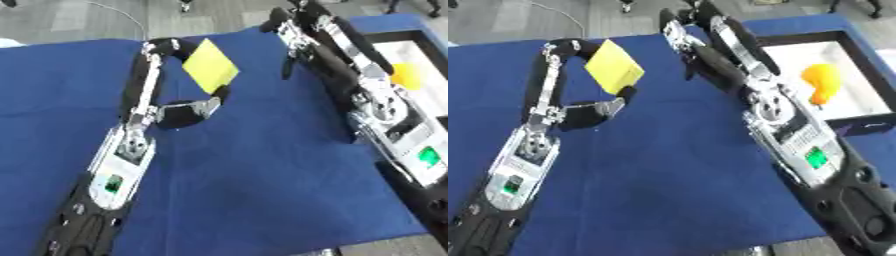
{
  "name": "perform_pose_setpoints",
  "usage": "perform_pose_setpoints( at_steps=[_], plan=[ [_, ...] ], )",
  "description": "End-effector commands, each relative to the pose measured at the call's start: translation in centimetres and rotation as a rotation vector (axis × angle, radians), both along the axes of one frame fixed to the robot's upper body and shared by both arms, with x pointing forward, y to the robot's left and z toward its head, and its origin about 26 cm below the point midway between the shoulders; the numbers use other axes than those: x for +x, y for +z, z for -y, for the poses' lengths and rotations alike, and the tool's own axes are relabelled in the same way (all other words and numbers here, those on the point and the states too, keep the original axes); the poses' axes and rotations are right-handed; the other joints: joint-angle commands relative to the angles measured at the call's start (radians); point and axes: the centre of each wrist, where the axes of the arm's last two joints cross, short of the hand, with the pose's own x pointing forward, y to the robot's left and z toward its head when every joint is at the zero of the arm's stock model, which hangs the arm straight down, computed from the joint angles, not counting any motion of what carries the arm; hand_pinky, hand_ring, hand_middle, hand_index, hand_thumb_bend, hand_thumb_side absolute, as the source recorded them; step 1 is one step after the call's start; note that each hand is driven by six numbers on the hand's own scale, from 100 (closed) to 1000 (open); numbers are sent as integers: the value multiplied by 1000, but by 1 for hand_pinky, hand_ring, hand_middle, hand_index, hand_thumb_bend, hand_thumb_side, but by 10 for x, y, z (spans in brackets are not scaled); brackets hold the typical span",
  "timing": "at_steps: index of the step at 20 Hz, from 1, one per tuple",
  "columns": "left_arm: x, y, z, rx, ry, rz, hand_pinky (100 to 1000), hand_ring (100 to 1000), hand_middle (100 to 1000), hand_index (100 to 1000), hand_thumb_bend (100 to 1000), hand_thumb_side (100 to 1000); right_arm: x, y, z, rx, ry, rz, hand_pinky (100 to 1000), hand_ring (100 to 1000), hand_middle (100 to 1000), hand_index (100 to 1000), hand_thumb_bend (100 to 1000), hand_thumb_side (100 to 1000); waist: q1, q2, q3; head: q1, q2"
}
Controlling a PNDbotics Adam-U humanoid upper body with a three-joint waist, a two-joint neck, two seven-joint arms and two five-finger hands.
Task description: Pick up the objects with one hand, pass them to the other hand, and then place them into the box on the other side of the table.
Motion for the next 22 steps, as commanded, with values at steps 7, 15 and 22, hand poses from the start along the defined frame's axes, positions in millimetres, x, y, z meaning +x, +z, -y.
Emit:
perform_pose_setpoints(
  at_steps=[7,15,22],
  plan=[
    [-5,18,13,27,-14,108,725,520,346,584,292,114,-5,2,2,38,-3,-76,380,1000,816,1000,100,906,-18,-17,2,-5,-3],
    [-9,21,20,63,-18,158,727,522,348,587,279,127,-5,-1,2,37,-71,-107,405,1000,830,1000,100,885,-18,-16,1,-6,-3],
    [-11,25,24,88,-28,193,728,523,350,588,315,149,-6,-2,0,13,-73,-124,397,1000,823,1000,100,936,-19,-14,1,-6,-3]
  ],
)
